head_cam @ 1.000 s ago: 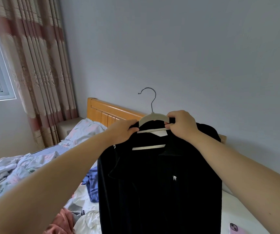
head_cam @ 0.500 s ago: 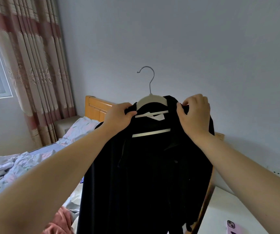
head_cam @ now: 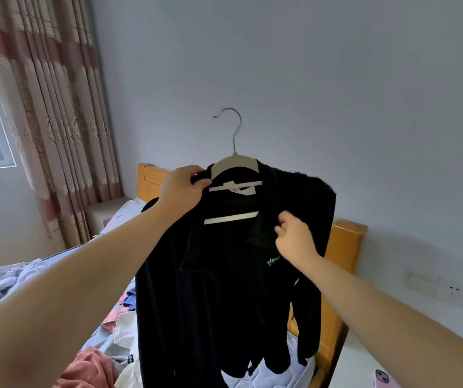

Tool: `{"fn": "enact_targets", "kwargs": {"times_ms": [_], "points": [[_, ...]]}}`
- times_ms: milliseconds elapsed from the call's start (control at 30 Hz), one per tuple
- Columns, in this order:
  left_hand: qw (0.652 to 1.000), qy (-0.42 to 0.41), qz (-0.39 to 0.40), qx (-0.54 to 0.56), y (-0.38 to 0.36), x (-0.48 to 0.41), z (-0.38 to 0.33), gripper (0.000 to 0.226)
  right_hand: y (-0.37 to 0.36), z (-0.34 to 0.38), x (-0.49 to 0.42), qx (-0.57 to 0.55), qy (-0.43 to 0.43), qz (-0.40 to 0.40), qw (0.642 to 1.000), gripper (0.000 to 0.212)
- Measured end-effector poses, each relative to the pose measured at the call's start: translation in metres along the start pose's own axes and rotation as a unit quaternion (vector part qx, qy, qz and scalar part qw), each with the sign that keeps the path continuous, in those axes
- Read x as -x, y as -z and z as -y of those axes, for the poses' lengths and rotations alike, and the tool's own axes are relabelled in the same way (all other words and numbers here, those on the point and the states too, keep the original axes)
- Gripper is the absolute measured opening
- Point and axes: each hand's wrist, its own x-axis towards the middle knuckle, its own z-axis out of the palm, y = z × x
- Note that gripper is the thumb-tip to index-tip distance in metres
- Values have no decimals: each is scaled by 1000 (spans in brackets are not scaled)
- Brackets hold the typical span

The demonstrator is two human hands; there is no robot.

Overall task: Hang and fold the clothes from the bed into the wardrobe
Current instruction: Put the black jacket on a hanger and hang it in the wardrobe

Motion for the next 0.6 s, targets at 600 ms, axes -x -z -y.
{"fn": "enact_targets", "kwargs": {"times_ms": [600], "points": [[997,-48,38,-44,-25,-3,13,23,42,35,-60,92,85,32,992,12]]}}
